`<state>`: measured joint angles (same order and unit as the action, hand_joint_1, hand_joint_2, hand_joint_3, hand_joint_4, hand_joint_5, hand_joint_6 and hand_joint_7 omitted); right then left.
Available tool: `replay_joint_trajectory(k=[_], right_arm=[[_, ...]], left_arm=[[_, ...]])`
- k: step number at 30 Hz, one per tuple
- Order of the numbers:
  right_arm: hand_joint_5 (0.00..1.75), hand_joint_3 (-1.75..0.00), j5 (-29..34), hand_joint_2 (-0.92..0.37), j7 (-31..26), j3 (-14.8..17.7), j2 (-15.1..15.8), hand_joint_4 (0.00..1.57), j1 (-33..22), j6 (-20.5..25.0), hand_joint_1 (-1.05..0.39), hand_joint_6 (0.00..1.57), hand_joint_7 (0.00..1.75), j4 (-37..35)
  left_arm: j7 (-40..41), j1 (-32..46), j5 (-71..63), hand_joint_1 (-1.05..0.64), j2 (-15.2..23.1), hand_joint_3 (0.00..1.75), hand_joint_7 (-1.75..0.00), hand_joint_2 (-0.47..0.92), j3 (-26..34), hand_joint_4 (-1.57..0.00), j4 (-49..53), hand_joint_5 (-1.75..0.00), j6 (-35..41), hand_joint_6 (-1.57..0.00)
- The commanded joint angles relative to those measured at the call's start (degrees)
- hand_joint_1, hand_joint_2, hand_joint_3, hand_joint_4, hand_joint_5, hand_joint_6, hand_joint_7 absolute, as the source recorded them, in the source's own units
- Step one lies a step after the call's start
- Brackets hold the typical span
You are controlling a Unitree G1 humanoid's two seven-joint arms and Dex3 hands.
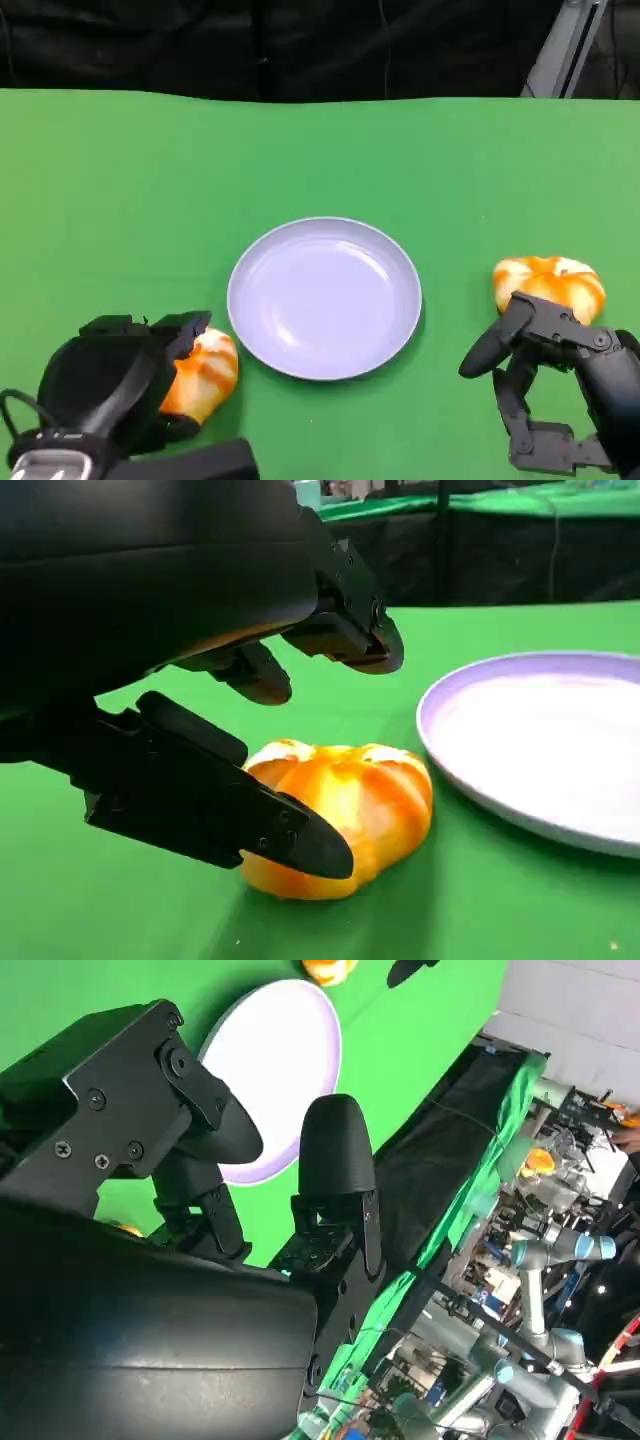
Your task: Grasp the bread from the table and place it into the plate.
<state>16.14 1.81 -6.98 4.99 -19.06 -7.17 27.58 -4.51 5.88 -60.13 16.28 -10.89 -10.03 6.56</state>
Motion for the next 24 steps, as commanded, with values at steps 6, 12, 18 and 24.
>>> replay_joint_trajectory(k=[6, 12, 18, 24], right_arm=[[1.67, -1.36, -0.4, -0.36, -0.1, 0.6, 0.5, 0.85, 0.0, -0.3, 0.08, 0.75, 1.38, 0.4], [1.68, -1.37, -0.1, -0.34, -0.1, 0.3, 0.4, 0.85, -0.1, 0.1, 0.07, 0.76, 1.38, 0.5], [1.74, -1.21, -1.3, -0.52, -2.3, 2.0, 1.2, 0.88, 3.8, -8.7, -0.59, 0.75, 1.5, -13.8], [1.71, -1.44, -0.9, -0.3, -0.8, 0.8, 0.4, 0.84, 0.8, -4.1, -0.08, 0.74, 1.43, -3.7]], left_arm=[[-0.7, -8.9, -0.7, -0.55, -0.3, 0.08, -0.04, 0.92, -6.0, -0.58, 15.7, -0.36, 7.7, -0.56], [1.9, -9.9, 4.4, -0.43, 0.0, 0.12, -0.06, 0.92, -5.2, -0.72, 17.6, -0.47, 6.8, -0.76], [16.4, -8.1, 9.8, -0.19, 0.7, 0.53, -0.57, 0.83, -2.7, -0.72, 18.6, -1.56, -0.7, -1.05], [27.8, -7.0, 12.3, -0.2, 1.1, 0.35, -1.11, 0.76, -0.2, -0.86, 17.9, -1.74, -5.7, -0.86]])
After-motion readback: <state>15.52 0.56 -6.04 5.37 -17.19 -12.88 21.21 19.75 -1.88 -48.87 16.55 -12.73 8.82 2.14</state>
